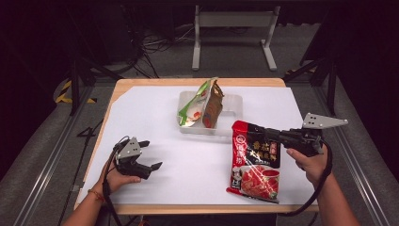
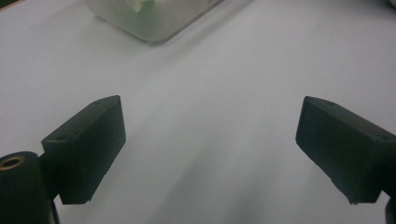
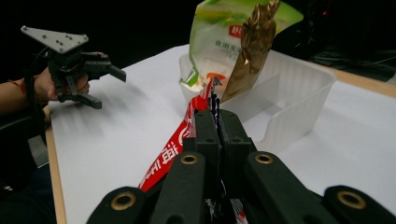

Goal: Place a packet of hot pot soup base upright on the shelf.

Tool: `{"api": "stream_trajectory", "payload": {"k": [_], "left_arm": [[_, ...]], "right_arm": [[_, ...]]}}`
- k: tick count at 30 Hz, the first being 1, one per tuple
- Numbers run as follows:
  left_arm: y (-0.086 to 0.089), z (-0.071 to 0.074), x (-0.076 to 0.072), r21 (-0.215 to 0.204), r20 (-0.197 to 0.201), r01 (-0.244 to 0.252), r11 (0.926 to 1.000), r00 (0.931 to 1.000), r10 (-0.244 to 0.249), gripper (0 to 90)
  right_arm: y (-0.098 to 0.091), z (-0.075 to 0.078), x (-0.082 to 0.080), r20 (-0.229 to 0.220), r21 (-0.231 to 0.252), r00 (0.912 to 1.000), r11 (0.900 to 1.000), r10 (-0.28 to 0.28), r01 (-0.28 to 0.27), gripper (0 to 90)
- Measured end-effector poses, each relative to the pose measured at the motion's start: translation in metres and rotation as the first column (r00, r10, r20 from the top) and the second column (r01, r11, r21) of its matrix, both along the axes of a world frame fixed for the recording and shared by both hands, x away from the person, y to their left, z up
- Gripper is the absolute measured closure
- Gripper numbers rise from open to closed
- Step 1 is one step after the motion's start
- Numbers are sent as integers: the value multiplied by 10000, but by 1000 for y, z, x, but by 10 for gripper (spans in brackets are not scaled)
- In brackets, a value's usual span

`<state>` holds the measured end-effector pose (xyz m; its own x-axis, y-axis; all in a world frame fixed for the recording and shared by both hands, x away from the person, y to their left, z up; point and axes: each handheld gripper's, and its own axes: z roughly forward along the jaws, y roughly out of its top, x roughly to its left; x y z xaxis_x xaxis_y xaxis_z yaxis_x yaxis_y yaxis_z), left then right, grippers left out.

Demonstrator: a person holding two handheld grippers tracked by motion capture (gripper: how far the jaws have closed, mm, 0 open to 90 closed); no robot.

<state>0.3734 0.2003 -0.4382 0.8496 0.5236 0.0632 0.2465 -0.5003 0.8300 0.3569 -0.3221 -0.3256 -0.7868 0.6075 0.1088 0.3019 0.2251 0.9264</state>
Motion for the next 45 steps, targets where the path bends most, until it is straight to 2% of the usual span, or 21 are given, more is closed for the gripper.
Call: {"api": "stream_trajectory", "payload": {"k": [8, 14, 22, 23, 29, 30, 38, 43, 45], "left_arm": [[1, 0, 0, -145, -42, -41, 9999, 10000, 40, 92], [0, -1, 1, -92, -106, 3, 10000, 9999, -4, 93], [0, -2, 2, -147, -160, 28, 9999, 9999, -30, 92], [0, -2, 2, -151, -155, 31, 9999, 9999, -33, 92], [0, -1, 1, -145, -148, 42, 9999, 9999, -45, 93], [0, -1, 1, -152, -153, 37, 9999, 9999, -39, 93], [0, -1, 1, -146, -151, 40, 9999, 9999, -42, 93], [1, -1, 1, -171, -113, 48, 9998, 9999, -50, 93], [1, -1, 1, -184, -101, 43, 9998, 9999, -44, 93]], "right_arm": [[6, 18, -11, 808, 43, 9955, 9988, -496, 494, 883], [10, 26, -13, 1133, -66, 9916, 9980, -618, 629, 885], [13, 36, -14, 1327, -54, 9871, 9958, -897, 912, 886], [14, 40, -15, 1477, -17, 9836, 9944, -1038, 1052, 886], [17, 49, -14, 1761, 214, 9752, 9910, -1340, 1323, 887], [19, 51, -12, 1746, 388, 9729, 9884, -1513, 1468, 887], [31, 59, -4, 1887, 659, 9627, 9806, -1942, 1849, 887], [47, 66, 7, 2018, 693, 9513, 9723, -2329, 2234, 887], [53, 69, 12, 2106, 646, 9441, 9672, -2538, 2456, 887]]}}
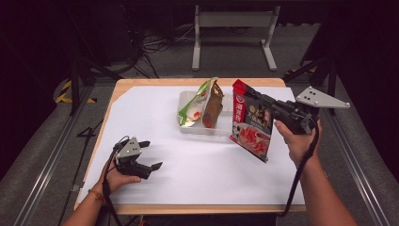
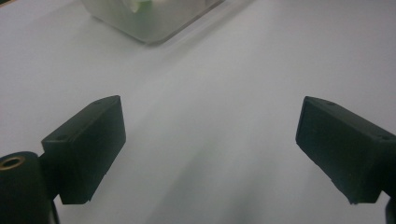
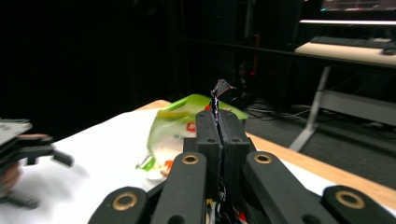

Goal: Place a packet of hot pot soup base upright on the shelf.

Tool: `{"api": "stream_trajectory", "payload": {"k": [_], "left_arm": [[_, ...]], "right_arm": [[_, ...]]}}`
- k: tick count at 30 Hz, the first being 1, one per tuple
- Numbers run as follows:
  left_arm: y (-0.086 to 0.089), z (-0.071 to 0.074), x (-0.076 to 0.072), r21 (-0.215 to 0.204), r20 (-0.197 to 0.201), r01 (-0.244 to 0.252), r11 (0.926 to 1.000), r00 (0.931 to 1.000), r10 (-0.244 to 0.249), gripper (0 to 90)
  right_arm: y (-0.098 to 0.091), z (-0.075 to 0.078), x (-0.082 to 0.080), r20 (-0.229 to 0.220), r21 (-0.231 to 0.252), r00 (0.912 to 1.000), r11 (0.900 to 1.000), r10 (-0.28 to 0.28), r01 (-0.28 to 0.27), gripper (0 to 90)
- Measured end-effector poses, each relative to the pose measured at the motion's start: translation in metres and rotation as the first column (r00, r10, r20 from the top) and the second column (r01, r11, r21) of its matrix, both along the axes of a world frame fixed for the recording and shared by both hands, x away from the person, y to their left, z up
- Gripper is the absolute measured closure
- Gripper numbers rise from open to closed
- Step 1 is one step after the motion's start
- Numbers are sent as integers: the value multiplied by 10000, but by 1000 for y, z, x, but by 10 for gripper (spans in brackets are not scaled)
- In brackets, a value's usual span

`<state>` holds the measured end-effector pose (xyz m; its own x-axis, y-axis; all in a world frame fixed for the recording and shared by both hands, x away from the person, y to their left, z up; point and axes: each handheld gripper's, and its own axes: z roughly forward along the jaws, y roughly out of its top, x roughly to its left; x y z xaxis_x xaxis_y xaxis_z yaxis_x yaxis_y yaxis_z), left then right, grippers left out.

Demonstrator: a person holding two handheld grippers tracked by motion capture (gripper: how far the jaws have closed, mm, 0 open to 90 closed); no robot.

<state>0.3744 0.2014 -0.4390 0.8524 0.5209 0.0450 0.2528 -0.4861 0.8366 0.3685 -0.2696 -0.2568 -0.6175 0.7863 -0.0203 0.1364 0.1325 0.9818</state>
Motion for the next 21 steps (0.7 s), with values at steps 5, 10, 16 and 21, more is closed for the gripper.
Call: {"api": "stream_trajectory", "payload": {"k": [5, 10, 16, 21], "left_arm": [[0, 0, 0, -12, 8, 23, 10000, 10000, -23, 93], [0, 0, 0, 21, 19, 61, 10000, 10000, -61, 93], [0, 1, -1, 4, 30, 85, 10000, 10000, -85, 93], [0, 0, -1, 16, 14, 101, 9999, 9999, -101, 93]], "right_arm": [[10, 5, 16, -81, 217, 9994, 9992, -344, 345, 887], [16, 8, 24, -99, 341, 9990, 9984, -445, 448, 887], [22, 13, 38, -132, 337, 9961, 9956, -868, 872, 887], [29, 12, 55, -314, 259, 9926, 9927, -1169, 1177, 887]]}}
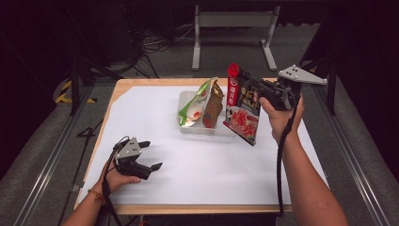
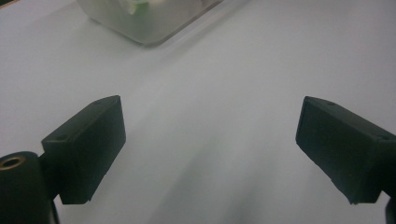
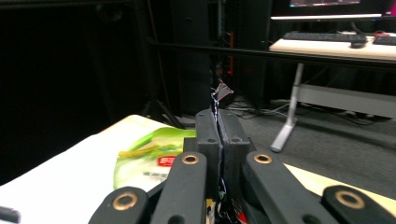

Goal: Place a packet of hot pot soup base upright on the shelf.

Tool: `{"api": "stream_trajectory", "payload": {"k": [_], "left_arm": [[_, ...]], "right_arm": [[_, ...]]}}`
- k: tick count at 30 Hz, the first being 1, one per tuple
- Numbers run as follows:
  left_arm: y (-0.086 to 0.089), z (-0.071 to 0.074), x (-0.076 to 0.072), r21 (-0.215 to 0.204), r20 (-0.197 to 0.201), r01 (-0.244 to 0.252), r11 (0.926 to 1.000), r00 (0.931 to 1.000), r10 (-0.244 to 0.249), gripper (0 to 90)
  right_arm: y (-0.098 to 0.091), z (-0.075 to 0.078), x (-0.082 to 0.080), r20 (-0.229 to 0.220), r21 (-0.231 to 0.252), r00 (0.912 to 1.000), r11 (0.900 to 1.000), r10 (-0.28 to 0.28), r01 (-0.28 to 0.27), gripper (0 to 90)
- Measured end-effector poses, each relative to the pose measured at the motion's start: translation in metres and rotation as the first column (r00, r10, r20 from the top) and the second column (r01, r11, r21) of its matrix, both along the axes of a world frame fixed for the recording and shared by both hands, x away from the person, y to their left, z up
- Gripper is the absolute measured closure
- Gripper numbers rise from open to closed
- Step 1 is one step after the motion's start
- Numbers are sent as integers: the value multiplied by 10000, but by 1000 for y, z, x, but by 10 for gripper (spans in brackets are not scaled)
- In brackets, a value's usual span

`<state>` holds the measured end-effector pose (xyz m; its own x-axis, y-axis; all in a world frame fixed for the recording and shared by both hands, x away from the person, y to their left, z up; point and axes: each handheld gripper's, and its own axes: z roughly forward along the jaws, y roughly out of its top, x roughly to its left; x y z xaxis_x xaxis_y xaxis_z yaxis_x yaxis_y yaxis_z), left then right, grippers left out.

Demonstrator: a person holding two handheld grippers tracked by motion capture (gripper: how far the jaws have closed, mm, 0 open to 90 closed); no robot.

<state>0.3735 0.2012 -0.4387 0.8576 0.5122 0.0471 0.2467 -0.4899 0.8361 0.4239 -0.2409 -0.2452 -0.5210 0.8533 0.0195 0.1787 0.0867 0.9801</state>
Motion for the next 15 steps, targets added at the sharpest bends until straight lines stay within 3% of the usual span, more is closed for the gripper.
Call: {"api": "stream_trajectory", "payload": {"k": [6, 15], "left_arm": [[-1, 0, 0, 11, 4, 63, 10000, 10000, -63, 93], [-2, 0, -1, 75, 23, 140, 9999, 9999, -140, 93]], "right_arm": [[9, 0, 14, -95, -147, 9997, 9996, -229, 227, 887], [25, -9, 47, -603, -401, 9961, 9973, -645, 622, 888]]}}
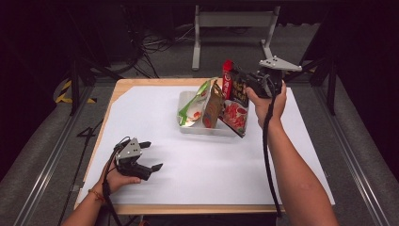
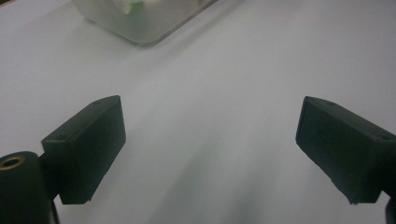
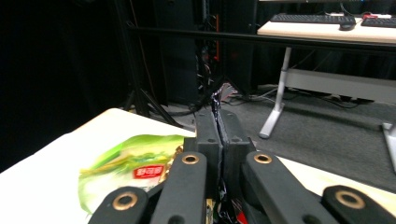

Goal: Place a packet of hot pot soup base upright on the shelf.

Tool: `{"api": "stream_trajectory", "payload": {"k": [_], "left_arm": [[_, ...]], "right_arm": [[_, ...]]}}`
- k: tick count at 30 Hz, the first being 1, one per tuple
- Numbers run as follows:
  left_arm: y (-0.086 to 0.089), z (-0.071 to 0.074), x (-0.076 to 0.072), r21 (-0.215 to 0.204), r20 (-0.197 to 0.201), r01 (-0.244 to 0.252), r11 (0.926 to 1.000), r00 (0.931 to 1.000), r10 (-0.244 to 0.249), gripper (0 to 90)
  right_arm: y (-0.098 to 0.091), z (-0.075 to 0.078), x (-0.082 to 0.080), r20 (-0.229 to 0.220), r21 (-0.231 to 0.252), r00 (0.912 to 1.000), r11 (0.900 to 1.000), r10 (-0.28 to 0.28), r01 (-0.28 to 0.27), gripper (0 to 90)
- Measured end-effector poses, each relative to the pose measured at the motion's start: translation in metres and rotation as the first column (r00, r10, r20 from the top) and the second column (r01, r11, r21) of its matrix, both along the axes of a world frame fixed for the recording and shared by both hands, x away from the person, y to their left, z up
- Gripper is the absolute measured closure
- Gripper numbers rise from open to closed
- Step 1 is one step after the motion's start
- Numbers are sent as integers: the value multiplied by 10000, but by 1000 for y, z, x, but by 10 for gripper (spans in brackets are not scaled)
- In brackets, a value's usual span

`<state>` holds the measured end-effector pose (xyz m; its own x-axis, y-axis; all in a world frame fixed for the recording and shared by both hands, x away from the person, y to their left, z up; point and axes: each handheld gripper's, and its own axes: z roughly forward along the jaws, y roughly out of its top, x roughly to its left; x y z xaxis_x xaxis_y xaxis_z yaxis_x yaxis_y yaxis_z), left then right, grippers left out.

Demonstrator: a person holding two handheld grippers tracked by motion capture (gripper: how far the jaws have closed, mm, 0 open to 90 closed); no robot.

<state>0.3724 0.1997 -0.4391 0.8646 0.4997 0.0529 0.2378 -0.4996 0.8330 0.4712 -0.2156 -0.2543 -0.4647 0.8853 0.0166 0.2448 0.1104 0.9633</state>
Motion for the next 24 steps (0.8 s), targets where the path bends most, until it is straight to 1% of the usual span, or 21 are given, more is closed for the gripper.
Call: {"api": "stream_trajectory", "payload": {"k": [2, 3, 5, 10, 13, 15, 16, 19, 23, 24], "left_arm": [[0, 0, 0, -7, -3, 6, 10000, 10000, -6, 93], [0, 0, 0, -14, -8, 1, 10000, 10000, -1, 93], [1, 0, 0, -17, -3, 18, 10000, 10000, -18, 93], [2, 0, 0, -78, 4, 33, 10000, 10000, -32, 93], [2, 0, 0, -118, -20, 68, 9999, 10000, -68, 93], [3, 0, 0, -115, 1, 76, 9999, 10000, -76, 93], [3, 0, -1, -139, 4, 79, 9999, 10000, -79, 93], [3, 0, -1, -112, 11, 69, 9999, 10000, -69, 93], [1, 0, 0, -44, 2, 79, 10000, 10000, -79, 93], [1, 0, 0, -33, -48, 68, 10000, 10000, -68, 93]], "right_arm": [[2, 0, 3, -47, -11, 10000, 10000, -31, 31, 887], [6, -1, 8, -29, -155, 10000, 9998, -84, 83, 887], [7, -1, 10, -43, -134, 9999, 9999, -110, 110, 887], [12, -5, 27, -197, 48, 9997, 9999, -136, 137, 887], [18, -8, 33, -142, -45, 9999, 10000, -51, 51, 886], [20, -11, 35, -209, -114, 9998, 9999, -67, 65, 886], [20, -13, 35, -240, -45, 9997, 10000, -57, 56, 886], [18, -16, 33, -133, 38, 9999, 10000, 13, -12, 885], [16, -24, 30, -100, -78, 9999, 9999, 141, -142, 883], [16, -27, 29, -87, -46, 9998, 9998, 195, -196, 882]]}}
